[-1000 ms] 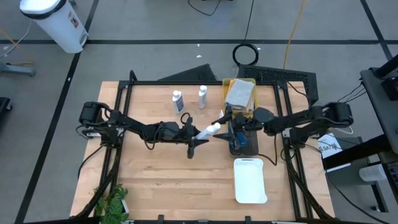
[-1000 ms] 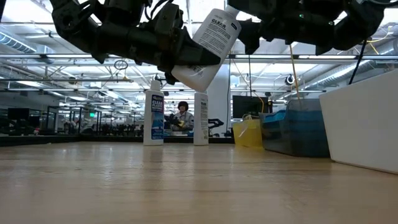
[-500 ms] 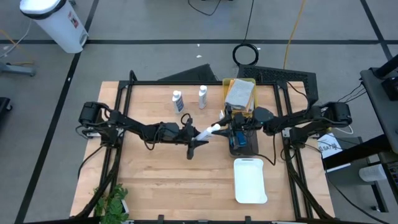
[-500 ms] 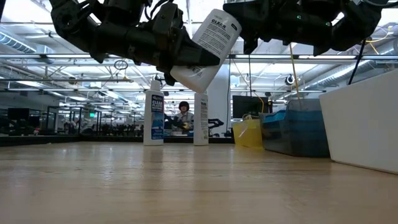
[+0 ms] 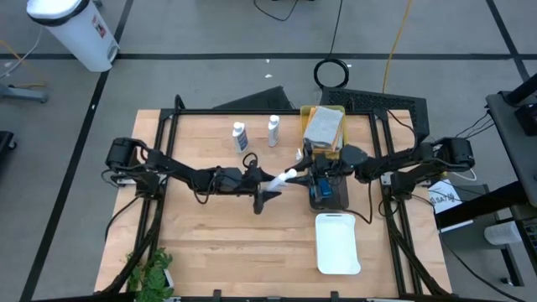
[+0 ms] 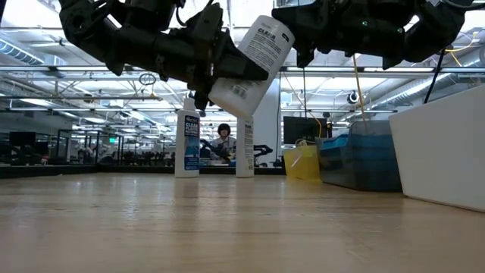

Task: Pick & Place Kitchen Items
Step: Put the left white plastic restorer bottle into the white bin

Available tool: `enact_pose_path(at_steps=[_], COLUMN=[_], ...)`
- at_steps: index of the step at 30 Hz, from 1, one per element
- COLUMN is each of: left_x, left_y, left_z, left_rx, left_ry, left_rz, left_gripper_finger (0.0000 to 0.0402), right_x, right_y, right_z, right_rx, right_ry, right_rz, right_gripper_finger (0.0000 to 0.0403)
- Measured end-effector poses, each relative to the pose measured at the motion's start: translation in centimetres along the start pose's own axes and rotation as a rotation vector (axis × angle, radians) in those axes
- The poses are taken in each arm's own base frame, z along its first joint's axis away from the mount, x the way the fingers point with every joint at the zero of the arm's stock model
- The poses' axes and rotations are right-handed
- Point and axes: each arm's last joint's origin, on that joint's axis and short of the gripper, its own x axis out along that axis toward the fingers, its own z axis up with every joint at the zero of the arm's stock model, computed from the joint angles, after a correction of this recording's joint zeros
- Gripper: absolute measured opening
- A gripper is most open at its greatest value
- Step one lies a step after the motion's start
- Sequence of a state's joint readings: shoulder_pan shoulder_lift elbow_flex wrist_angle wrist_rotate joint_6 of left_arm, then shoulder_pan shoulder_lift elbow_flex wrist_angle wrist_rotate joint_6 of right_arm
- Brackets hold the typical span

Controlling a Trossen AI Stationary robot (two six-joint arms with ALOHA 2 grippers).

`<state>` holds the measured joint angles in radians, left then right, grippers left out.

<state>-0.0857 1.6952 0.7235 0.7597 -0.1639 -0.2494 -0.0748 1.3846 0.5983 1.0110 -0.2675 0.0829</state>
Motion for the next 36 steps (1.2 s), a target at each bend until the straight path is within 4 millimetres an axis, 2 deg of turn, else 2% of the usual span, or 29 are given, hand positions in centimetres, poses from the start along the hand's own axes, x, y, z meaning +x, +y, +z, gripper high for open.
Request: enact_pose_path(at_steps=[6,12,18,23,28,33,36], left_x=[-1.3,-4.0,-5.1,-5.2,-5.2,-5.2,-5.2], left_y=[-0.2,-0.2,0.0,0.7,2.3,3.0,3.1], left_z=[1.3,3.7,4.4,4.0,3.7,3.5,3.6], left_rx=[0.071,0.143,0.230,0.211,0.138,0.084,0.046], left_ry=[0.046,0.082,0.111,0.144,0.187,0.207,0.192], left_rz=[-0.022,-0.002,0.026,0.156,0.295,0.328,0.332], left_gripper_finger=[0.0349,0.0395,0.0387,0.0375,0.0373,0.0382,0.0387], right_x=[-0.7,-2.7,-4.8,-5.3,-5.5,-6.7,-7.4], right_y=[0.2,1.1,2.9,6.0,10.0,13.2,14.8], right_z=[0.6,2.7,4.6,6.8,7.3,7.2,7.4], right_rx=[-0.007,-0.034,-0.012,-0.029,-0.109,-0.149,-0.113], right_ry=[0.045,0.113,0.168,0.274,0.379,0.437,0.415], right_rz=[0.003,-0.005,-0.052,-0.119,-0.150,-0.183,-0.154], right_gripper_finger=[0.0085,0.0085,0.0085,0.0085,0.0085,0.0086,0.0086])
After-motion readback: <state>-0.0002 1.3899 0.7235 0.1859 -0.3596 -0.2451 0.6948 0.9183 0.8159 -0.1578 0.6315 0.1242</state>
